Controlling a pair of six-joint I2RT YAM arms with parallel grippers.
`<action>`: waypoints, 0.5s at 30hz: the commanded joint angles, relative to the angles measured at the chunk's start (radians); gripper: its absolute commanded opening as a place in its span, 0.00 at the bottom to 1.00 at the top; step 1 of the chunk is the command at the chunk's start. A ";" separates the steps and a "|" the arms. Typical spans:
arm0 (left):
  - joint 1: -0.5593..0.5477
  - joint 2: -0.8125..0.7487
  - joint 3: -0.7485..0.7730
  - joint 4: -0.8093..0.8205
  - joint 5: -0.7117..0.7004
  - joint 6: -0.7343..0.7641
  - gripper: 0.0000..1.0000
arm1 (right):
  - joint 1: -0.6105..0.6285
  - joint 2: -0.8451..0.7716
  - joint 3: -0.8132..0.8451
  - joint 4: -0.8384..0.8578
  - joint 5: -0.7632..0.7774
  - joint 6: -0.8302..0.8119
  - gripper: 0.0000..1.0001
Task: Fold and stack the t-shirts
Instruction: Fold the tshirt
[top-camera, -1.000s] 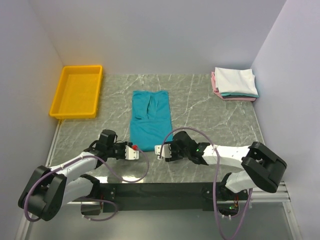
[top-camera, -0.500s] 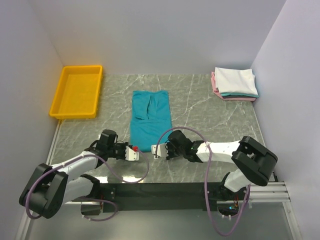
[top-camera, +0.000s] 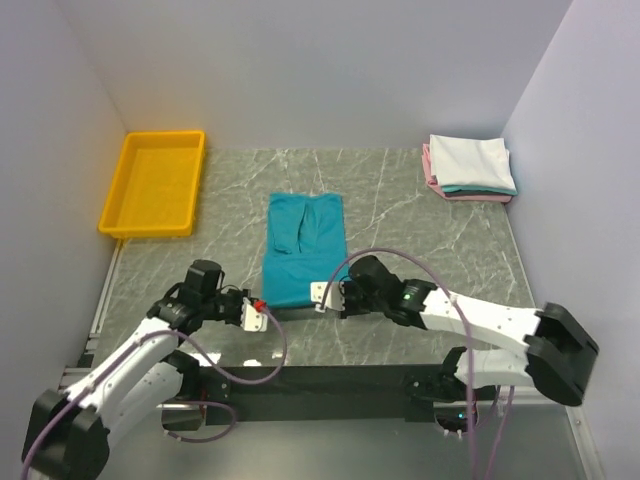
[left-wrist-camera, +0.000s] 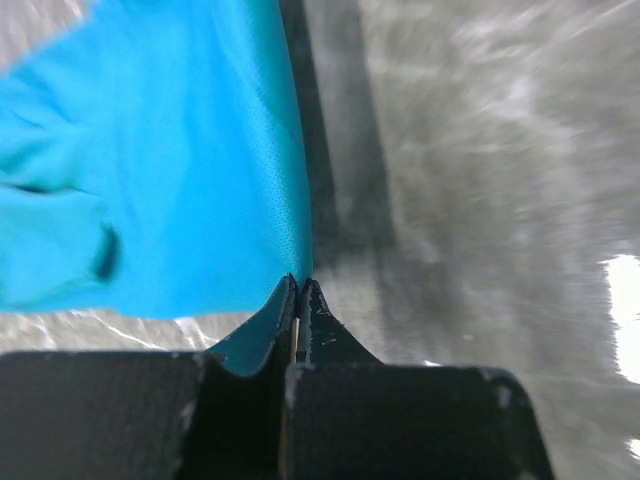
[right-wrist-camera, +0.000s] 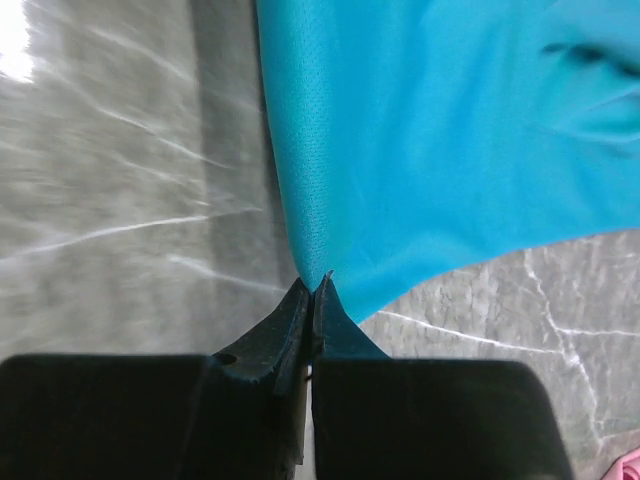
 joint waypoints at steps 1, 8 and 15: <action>-0.003 -0.113 0.057 -0.243 0.137 0.042 0.01 | 0.052 -0.129 0.040 -0.154 -0.061 0.084 0.00; -0.002 -0.189 0.132 -0.440 0.138 -0.012 0.01 | 0.076 -0.263 0.053 -0.297 -0.105 0.127 0.00; 0.109 0.027 0.363 -0.472 0.173 0.014 0.01 | -0.079 -0.228 0.127 -0.346 -0.154 0.032 0.00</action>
